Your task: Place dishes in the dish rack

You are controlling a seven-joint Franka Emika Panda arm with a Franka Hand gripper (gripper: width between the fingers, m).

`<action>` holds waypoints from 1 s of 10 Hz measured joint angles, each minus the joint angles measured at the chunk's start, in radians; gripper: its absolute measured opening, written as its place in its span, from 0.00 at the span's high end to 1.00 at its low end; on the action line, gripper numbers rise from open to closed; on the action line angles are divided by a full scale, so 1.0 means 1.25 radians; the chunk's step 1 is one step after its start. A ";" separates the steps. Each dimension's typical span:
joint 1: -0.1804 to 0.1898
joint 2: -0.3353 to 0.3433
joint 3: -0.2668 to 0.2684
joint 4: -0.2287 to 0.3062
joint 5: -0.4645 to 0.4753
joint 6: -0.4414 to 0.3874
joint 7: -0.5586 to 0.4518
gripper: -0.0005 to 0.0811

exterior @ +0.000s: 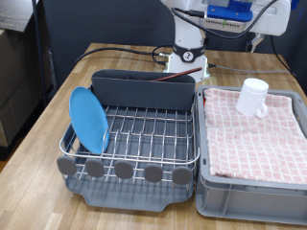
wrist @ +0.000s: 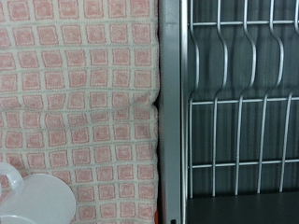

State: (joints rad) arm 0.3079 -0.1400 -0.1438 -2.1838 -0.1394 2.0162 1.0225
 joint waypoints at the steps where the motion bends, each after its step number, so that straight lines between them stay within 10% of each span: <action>1: 0.000 0.000 0.002 -0.002 0.001 0.000 -0.003 0.01; 10: 0.021 -0.029 0.101 -0.007 0.065 -0.035 0.078 0.01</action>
State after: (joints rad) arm 0.3337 -0.1765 -0.0176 -2.1924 -0.0583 1.9728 1.1205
